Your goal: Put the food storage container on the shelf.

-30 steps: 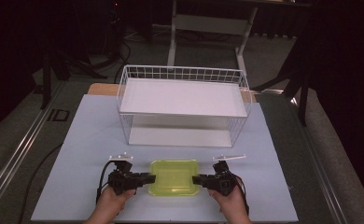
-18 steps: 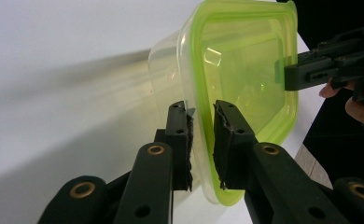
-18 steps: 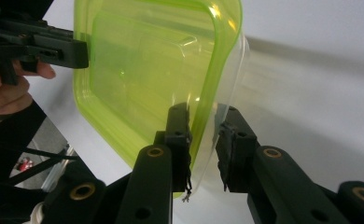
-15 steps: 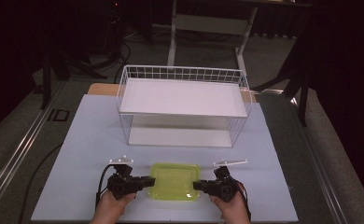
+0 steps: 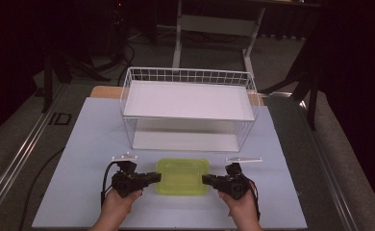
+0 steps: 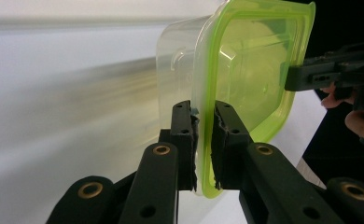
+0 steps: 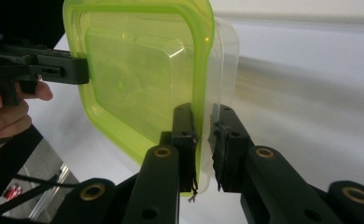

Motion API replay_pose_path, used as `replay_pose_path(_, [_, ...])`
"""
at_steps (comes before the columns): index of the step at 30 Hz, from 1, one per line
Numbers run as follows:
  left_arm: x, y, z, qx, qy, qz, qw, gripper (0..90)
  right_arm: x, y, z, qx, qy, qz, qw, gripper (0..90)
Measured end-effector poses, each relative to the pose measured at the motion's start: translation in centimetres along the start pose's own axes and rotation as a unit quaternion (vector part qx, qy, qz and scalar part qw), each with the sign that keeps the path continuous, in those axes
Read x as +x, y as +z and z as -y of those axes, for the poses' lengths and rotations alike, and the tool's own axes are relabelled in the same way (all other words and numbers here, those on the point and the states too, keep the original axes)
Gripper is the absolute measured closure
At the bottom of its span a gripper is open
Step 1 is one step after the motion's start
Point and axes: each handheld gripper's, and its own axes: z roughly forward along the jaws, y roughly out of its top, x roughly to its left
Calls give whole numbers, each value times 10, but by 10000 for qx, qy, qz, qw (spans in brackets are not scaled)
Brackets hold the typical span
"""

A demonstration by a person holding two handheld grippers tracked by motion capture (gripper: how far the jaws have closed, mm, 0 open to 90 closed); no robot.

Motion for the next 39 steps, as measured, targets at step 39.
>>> replay_pose_path(39, [50,60,-55,-634,70,-183,9978,814,-53,45,-51,-751,455,637,9941,796])
